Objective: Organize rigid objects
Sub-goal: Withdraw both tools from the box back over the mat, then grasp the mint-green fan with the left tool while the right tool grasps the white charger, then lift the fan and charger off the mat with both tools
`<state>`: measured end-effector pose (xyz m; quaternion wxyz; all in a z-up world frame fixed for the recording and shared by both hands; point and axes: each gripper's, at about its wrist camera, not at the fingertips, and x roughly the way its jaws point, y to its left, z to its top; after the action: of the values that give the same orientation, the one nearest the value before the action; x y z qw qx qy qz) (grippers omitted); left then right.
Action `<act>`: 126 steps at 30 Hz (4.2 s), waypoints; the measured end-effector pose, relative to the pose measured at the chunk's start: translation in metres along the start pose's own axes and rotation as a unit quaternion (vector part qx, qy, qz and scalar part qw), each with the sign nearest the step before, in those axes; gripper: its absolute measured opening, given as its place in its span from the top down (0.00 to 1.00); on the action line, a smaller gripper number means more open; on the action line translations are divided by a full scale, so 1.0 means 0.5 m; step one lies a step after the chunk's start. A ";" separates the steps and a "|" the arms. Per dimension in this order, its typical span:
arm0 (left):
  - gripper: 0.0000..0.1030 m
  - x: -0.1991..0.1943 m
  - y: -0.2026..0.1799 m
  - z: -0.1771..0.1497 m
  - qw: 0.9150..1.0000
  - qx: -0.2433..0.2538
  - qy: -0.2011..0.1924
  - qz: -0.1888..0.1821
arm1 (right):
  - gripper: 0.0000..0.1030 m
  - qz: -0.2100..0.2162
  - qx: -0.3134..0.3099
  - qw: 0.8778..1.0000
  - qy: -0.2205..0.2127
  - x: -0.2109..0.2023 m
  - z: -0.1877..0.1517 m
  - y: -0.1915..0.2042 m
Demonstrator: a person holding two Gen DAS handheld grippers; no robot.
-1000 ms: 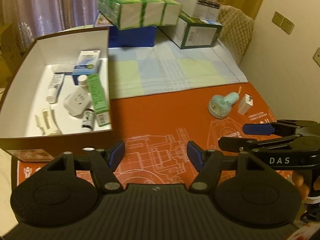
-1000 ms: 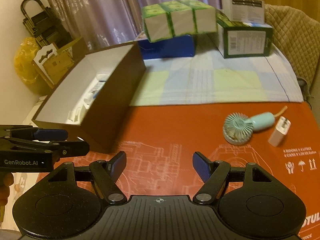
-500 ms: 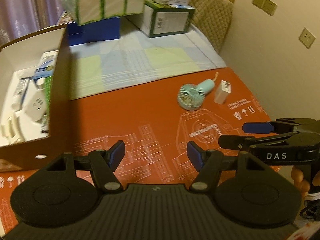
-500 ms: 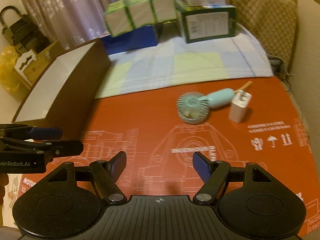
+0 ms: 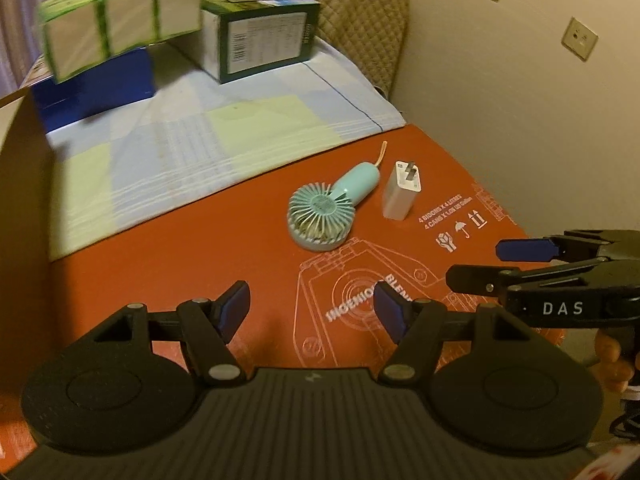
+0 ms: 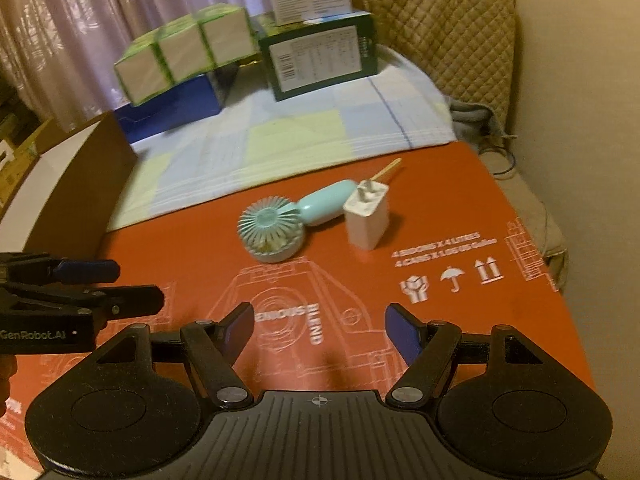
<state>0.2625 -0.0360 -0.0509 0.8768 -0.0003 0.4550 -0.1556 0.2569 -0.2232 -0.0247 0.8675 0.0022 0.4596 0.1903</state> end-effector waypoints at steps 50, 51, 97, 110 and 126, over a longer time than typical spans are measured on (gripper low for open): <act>0.42 0.252 0.000 0.112 0.997 0.076 -0.017 0.013 | 0.63 -0.077 -0.011 0.997 -0.028 0.207 0.108 -0.046; 0.42 0.251 -0.001 0.112 0.997 0.075 -0.017 0.014 | 0.70 -0.076 -0.014 0.997 -0.028 0.210 0.107 -0.046; 0.41 0.070 0.069 -0.106 0.992 -0.066 0.009 0.105 | 0.76 0.066 -0.197 0.978 -0.008 0.134 -0.060 0.111; 0.42 0.079 0.070 -0.101 0.992 -0.059 0.004 0.113 | 0.75 0.056 -0.190 0.980 -0.007 0.153 -0.052 0.121; 0.42 0.035 0.108 -0.113 0.986 -0.154 0.020 0.066 | 0.78 0.062 -0.192 0.979 -0.012 0.140 -0.049 0.126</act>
<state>0.2416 0.0188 -0.1055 0.8655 -0.1023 0.4898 -0.0256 0.2520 -0.1454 -0.0835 0.8438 -0.1343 0.4030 0.3281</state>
